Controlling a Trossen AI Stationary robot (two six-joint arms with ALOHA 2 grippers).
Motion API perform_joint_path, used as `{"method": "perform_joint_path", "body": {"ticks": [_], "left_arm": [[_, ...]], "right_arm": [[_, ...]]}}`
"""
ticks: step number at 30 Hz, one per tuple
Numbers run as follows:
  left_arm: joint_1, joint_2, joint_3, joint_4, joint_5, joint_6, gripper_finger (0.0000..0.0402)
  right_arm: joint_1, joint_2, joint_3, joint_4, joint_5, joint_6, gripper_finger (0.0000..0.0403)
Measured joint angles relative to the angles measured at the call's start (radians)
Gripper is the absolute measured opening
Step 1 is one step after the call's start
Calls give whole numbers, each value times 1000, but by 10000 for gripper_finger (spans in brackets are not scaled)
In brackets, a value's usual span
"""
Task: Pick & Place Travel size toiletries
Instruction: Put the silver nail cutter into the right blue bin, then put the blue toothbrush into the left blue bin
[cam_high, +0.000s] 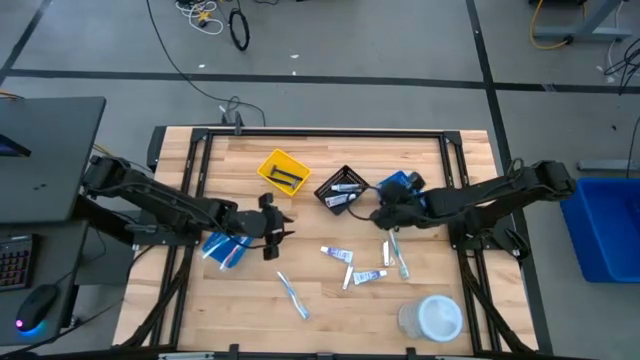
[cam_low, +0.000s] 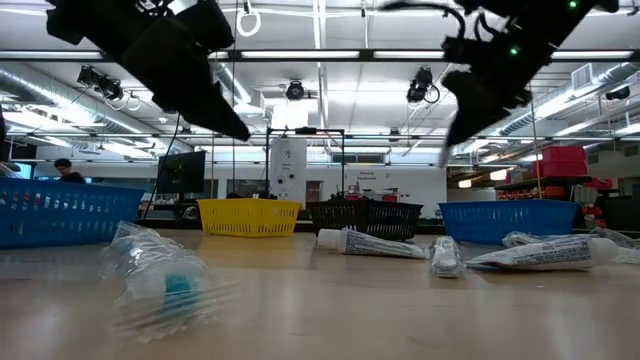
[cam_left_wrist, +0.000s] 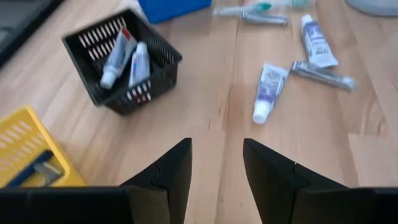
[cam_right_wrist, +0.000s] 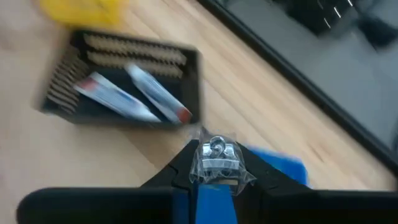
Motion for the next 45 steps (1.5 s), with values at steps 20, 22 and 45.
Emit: {"method": "perform_joint_path", "body": {"ticks": [20, 22, 45], "left_arm": [[0, 0, -24, 110, 47, -3, 153], [0, 0, -25, 112, 67, 0, 153], [-209, 11, -23, 112, 307, -31, 153]], "right_arm": [[-4, 16, -178, -101, -114, 338, 86], [-5, 16, -194, -83, -114, 332, 99], [-11, 15, -200, 279, 105, 30, 251]]}}
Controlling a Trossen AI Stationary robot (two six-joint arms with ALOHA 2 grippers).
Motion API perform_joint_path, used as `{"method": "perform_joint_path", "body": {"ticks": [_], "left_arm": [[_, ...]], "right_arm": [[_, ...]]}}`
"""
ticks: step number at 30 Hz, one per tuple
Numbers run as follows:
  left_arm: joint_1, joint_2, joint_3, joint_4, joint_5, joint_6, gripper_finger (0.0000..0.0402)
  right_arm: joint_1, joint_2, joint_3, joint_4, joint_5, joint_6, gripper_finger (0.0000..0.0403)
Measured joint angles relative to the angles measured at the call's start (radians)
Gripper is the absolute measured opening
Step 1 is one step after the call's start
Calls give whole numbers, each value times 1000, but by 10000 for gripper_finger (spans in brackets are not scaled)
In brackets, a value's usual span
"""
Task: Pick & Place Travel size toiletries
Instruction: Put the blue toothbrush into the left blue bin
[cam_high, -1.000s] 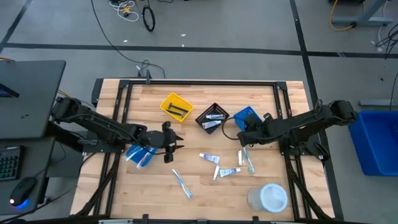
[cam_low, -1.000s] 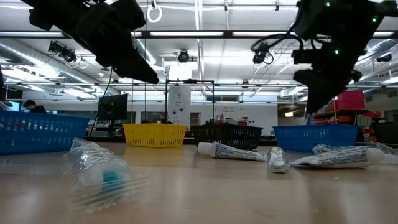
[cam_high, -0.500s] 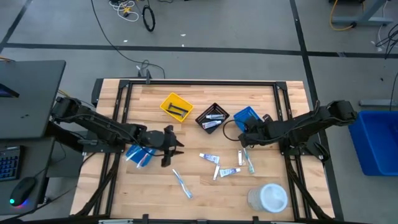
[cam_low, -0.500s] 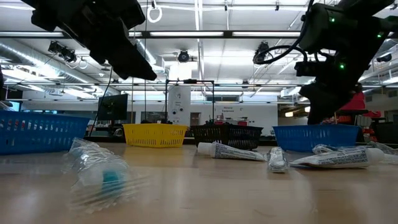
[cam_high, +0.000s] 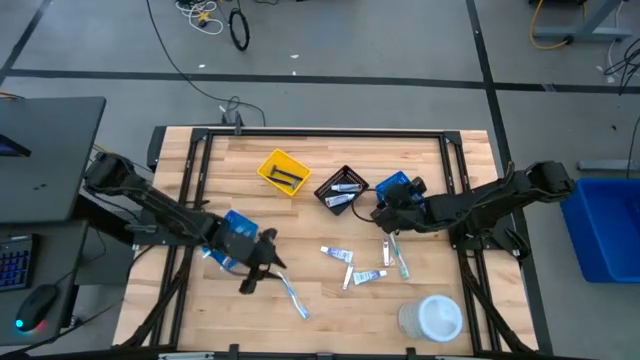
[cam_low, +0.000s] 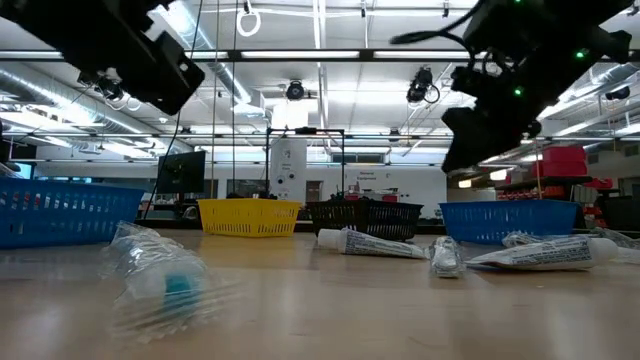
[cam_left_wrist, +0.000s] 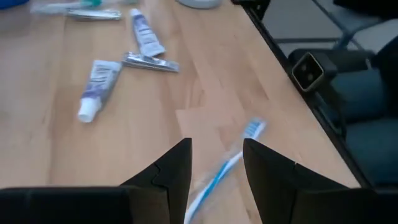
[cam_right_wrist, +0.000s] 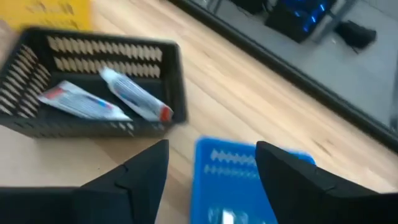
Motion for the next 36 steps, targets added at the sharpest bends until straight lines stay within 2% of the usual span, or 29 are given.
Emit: {"method": "perform_joint_path", "body": {"ticks": [3, 7, 12, 17, 21, 25, 27, 30, 36], "left_arm": [[-42, 46, 1, -2, -51, 28, 153], [-49, 149, 32, -14, -55, 41, 153], [-45, 282, 105, -24, 17, 46, 164], [-46, 382, 166, -100, 68, 65, 198], [-45, 442, 182, -118, 37, 127, 221], [-41, 469, 185, -109, 18, 102, 222], [-41, 472, 184, -112, 14, 94, 208], [-40, 474, 183, -109, 5, 91, 167], [-42, 475, 183, -104, -56, 95, 39]], "right_arm": [[-6, 0, 0, 101, -1, -64, 252], [-8, 0, 0, 183, -21, -124, 242], [-8, 0, 0, 199, -33, -159, 229], [-8, 0, 0, 201, -33, -169, 221], [-8, 0, 0, 207, -33, -211, 216], [-13, 0, 0, 236, -34, -259, 213], [-20, 0, 0, 255, -34, -280, 213], [-36, 0, 0, 297, -34, -305, 216], [-60, 0, 0, 340, -40, -343, 222]]}}
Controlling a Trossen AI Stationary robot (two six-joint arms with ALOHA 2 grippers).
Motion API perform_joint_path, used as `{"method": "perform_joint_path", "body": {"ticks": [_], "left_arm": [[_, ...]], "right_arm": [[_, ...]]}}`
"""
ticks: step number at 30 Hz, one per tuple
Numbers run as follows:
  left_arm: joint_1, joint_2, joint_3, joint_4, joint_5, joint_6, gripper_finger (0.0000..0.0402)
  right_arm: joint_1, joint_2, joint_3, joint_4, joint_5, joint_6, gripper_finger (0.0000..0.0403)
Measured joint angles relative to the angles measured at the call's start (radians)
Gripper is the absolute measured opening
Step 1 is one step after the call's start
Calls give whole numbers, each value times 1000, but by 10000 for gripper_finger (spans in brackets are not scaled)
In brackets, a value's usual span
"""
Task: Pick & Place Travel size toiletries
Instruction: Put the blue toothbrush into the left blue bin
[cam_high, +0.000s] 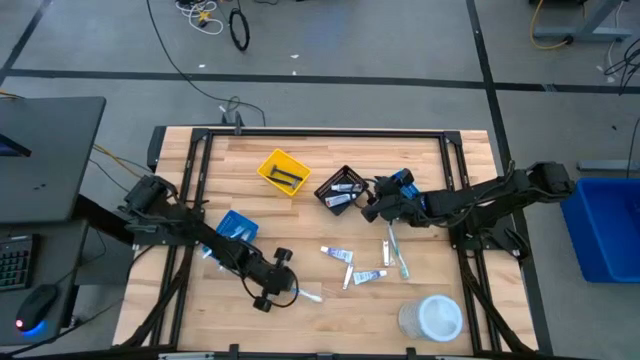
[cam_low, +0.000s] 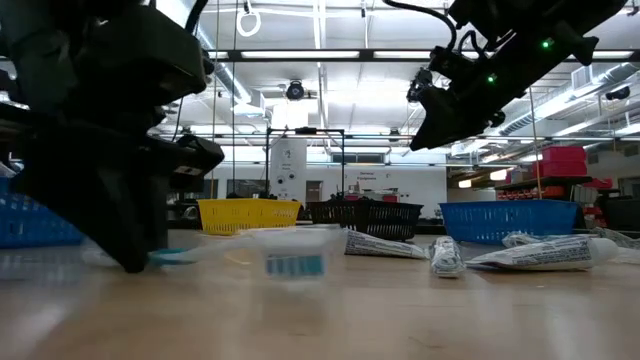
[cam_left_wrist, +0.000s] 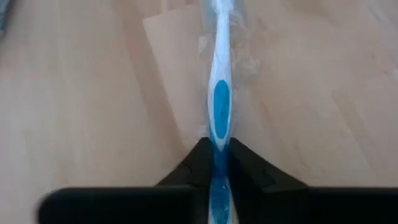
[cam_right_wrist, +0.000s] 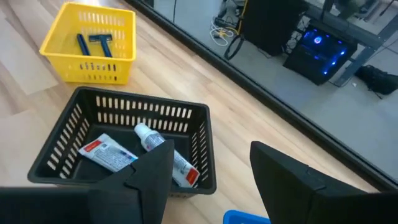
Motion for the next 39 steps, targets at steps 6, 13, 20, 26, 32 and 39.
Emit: {"method": "perform_joint_path", "body": {"ticks": [6, 13, 20, 26, 32, 39], "left_arm": [[2, 6, 80, -112, -39, 8, 32], [2, -1, 363, -653, -232, 128, 29], [2, -15, 610, -1094, -396, 99, 29], [0, -36, 759, -1401, -473, -22, 29], [0, -120, 798, -1597, -489, -138, 29], [-5, -325, 794, -1598, -489, -269, 30]], "right_arm": [[-19, 0, 0, 0, -89, -1, 212], [-27, 0, 0, 0, -100, -1, 196], [-26, 0, 0, 0, -103, -1, 186], [-26, 0, 0, 12, -152, -1, 181], [-26, 0, 0, 15, -171, -1, 188], [-26, 0, 0, 14, -171, -1, 201]]}}
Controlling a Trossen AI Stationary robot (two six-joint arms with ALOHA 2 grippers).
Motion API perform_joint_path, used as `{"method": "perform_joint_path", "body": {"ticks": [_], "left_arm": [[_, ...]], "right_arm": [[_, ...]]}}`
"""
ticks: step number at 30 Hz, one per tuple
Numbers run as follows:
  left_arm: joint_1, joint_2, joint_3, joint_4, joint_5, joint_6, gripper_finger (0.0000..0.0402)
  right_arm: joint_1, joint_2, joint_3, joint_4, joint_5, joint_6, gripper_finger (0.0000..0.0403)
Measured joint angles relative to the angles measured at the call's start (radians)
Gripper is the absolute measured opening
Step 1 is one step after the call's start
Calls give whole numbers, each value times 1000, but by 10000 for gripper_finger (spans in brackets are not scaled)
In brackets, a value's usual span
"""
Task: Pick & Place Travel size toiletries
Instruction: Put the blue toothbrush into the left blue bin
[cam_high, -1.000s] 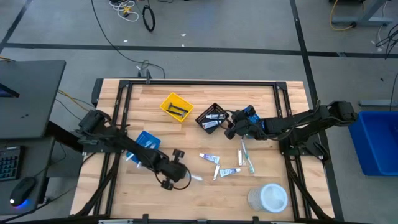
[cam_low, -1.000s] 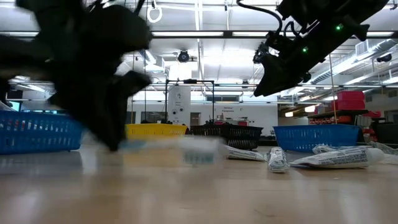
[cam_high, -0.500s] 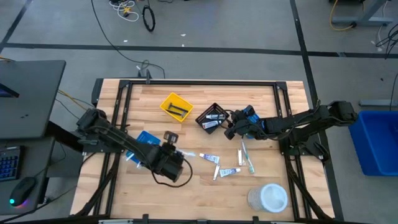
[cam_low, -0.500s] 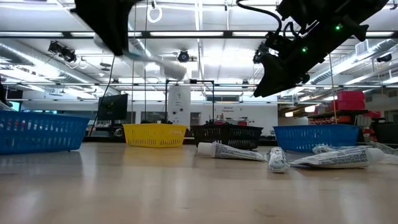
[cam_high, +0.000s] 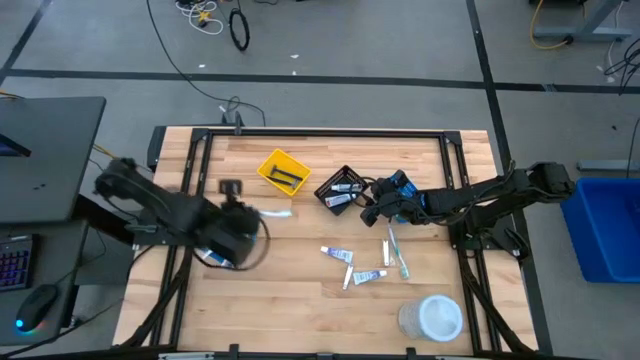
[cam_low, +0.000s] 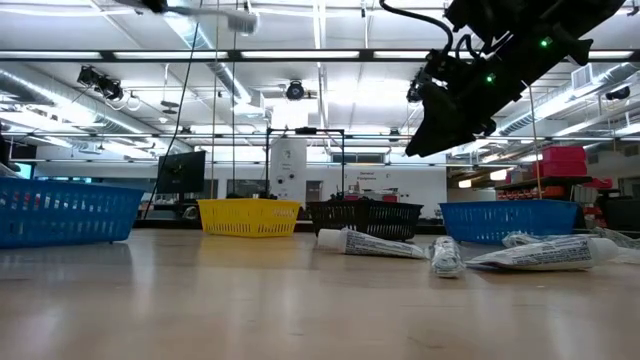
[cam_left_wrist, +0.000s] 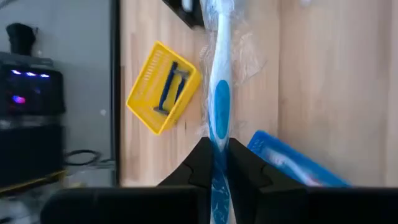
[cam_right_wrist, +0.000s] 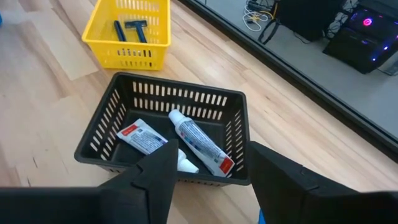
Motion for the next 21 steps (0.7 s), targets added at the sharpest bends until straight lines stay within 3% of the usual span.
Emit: {"method": "perform_joint_path", "body": {"ticks": [6, 12, 16, 21], "left_arm": [[2, -208, -103, -2, 6, -214, 31], [2, -412, -364, 15, 1, -523, 34], [2, -494, -566, 80, 128, -691, 31], [1, -517, -787, 252, 342, -709, 40]], "right_arm": [[0, 0, 0, 3, 0, 0, 206], [0, 0, 0, 1, -1, 0, 199], [0, 0, 0, 1, -1, 0, 190], [0, 0, 0, 1, -1, 0, 182]]}}
